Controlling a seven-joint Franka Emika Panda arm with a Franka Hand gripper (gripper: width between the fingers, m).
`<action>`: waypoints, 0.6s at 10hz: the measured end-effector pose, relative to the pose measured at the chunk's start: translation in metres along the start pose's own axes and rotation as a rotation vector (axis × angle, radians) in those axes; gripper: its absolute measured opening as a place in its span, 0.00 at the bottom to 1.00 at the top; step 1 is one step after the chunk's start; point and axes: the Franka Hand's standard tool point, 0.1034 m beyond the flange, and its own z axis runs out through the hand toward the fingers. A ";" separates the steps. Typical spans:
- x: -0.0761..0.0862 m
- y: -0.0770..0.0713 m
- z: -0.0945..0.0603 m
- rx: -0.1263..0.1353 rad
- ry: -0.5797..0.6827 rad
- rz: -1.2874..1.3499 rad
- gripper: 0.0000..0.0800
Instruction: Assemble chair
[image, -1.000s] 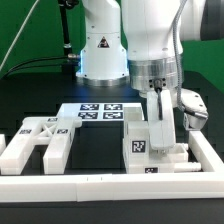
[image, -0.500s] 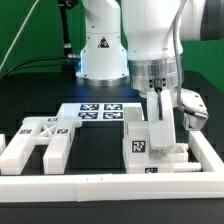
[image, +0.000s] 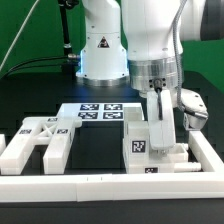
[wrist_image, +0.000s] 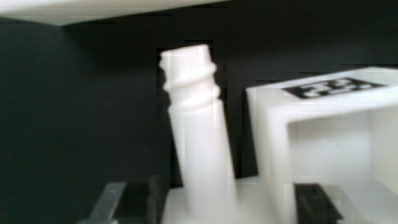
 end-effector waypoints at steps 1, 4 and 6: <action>0.004 -0.002 -0.005 0.016 -0.003 -0.069 0.41; 0.038 -0.001 -0.051 0.082 -0.021 -0.284 0.41; 0.039 -0.010 -0.063 0.108 0.004 -0.421 0.41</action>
Offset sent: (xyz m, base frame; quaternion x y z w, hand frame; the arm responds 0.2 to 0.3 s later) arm -0.0099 -0.0360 0.0506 0.0486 -0.0550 -0.1360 0.9880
